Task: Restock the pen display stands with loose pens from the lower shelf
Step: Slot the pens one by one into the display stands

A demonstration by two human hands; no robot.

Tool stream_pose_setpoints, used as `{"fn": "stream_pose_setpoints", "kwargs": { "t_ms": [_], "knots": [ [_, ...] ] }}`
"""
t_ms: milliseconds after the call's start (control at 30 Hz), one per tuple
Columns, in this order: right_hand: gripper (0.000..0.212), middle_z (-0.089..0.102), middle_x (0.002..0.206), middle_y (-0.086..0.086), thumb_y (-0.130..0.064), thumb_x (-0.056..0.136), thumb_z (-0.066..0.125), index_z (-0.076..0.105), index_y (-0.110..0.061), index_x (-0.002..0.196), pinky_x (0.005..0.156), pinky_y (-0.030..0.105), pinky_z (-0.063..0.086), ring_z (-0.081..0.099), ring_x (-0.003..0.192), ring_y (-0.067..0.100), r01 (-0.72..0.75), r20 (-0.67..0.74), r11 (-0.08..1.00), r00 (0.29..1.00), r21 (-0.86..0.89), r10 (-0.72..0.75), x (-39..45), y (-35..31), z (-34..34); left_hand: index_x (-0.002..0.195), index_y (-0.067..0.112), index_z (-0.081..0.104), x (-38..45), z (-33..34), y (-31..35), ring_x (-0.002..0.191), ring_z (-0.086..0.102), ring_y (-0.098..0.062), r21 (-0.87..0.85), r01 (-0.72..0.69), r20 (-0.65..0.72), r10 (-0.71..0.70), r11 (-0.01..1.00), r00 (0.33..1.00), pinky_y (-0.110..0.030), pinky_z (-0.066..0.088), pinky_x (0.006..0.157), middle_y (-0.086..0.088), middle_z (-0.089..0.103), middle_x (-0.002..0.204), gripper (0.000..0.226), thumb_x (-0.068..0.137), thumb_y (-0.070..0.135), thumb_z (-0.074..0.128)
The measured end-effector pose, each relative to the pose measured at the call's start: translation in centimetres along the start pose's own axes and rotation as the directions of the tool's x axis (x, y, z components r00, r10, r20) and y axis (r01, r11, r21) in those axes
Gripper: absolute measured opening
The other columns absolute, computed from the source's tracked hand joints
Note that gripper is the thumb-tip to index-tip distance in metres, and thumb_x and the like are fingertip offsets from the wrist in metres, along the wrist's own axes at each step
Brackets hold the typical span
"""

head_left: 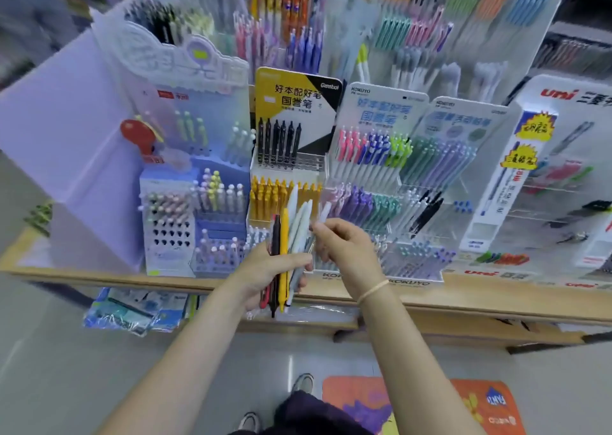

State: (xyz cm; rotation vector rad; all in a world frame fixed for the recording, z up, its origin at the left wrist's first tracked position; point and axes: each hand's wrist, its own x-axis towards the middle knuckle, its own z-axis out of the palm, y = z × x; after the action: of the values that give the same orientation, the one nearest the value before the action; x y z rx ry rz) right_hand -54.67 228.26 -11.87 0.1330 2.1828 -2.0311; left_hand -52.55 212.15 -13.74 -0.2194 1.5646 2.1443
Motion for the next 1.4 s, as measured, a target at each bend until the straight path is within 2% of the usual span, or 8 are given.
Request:
{"fn": "stream_pose_setpoints", "kwargs": {
  "t_ms": [167,267,533,767,900,1067,1233,1400],
  "knots": [
    [0.005,0.058,0.073,0.007,-0.003,0.096,0.060,0.056,-0.005,0.099,0.053,0.026,0.048,0.056,0.058,0.017,-0.026,-0.009,0.951,0.999,0.308,0.030,3.6,-1.1,0.1,0.114,-0.006,0.064,1.1,-1.6,1.0,0.056,0.069,-0.022,-0.129,-0.045,-0.274,0.008,0.991,0.962,-0.030,0.057,0.052,-0.015,0.075,0.079,0.051,0.071,0.010,0.086],
    [0.014,0.060,0.079,0.011,0.002,0.094,0.059,0.050,-0.007,0.099,0.060,0.028,0.056,0.065,0.063,0.024,0.010,-0.068,0.898,0.997,0.441,0.022,5.9,-2.2,-1.3,0.106,0.000,0.067,2.8,-0.8,2.4,0.055,0.068,-0.018,-0.176,-0.138,-0.411,0.055,0.975,0.910,-0.029,0.058,0.053,-0.010,0.075,0.076,0.024,0.085,0.006,0.074],
    [0.014,0.063,0.082,0.025,0.005,0.086,0.068,0.057,-0.001,0.090,0.060,0.027,0.057,0.069,0.066,0.028,-0.089,0.086,0.912,0.994,0.400,0.060,8.6,-1.4,-4.9,0.115,-0.004,0.060,9.6,3.8,4.6,0.054,0.066,-0.021,-0.252,-0.281,-0.616,0.071,0.926,0.785,-0.031,0.055,0.050,-0.017,0.063,0.076,0.024,0.091,-0.002,0.065],
    [0.012,0.069,0.070,0.009,-0.005,0.084,0.075,0.063,-0.007,0.082,0.055,0.023,0.052,0.063,0.061,0.018,-0.003,-0.200,0.967,0.978,0.253,0.056,9.3,-0.8,-5.4,0.110,-0.001,0.069,11.3,5.9,5.6,0.058,0.067,-0.017,-0.318,-0.280,-0.442,0.120,0.906,0.889,-0.030,0.056,0.052,-0.011,0.070,0.075,0.034,0.078,0.009,0.077],
    [0.008,0.073,0.079,0.012,-0.013,0.086,0.075,0.069,-0.008,0.084,0.072,0.030,0.057,0.068,0.073,0.017,0.033,-0.149,0.995,0.989,0.090,-0.019,8.8,-1.7,-5.6,0.099,-0.003,0.072,13.1,5.7,7.1,0.055,0.066,-0.020,-0.188,-0.260,-0.373,0.176,0.947,0.911,-0.030,0.055,0.050,-0.009,0.069,0.065,0.017,0.084,0.004,0.075],
    [0.016,0.073,0.089,0.005,-0.020,0.097,0.062,0.071,-0.011,0.106,0.066,0.029,0.053,0.065,0.076,0.017,0.057,-0.124,0.995,0.991,0.076,-0.047,8.8,-5.1,-9.2,0.092,0.008,0.073,14.0,7.2,8.1,0.072,0.070,-0.030,0.066,-0.241,-0.100,0.247,0.968,0.964,-0.038,0.058,0.065,-0.020,0.073,0.082,0.017,0.077,0.010,0.082],
    [0.002,0.063,0.068,-0.001,-0.017,0.090,0.071,0.072,-0.016,0.090,0.054,0.025,0.041,0.054,0.061,0.012,0.060,-0.131,0.998,0.989,-0.007,-0.061,9.2,-7.5,-14.8,0.096,0.010,0.073,15.8,13.1,9.4,0.075,0.070,-0.025,0.267,-0.311,0.125,0.288,0.912,0.950,-0.032,0.058,0.066,-0.008,0.077,0.082,0.021,0.079,0.000,0.080],
    [0.018,0.056,0.055,-0.006,-0.022,0.090,0.071,0.070,-0.019,0.073,0.051,0.026,0.036,0.045,0.047,0.010,0.036,-0.121,0.999,0.992,-0.001,-0.036,9.3,-7.9,-23.3,0.100,0.010,0.073,19.0,20.8,9.1,0.079,0.073,-0.019,0.334,-0.362,0.200,0.310,0.870,0.929,-0.026,0.059,0.069,-0.010,0.077,0.087,0.034,0.070,0.006,0.089]
  ]
}}
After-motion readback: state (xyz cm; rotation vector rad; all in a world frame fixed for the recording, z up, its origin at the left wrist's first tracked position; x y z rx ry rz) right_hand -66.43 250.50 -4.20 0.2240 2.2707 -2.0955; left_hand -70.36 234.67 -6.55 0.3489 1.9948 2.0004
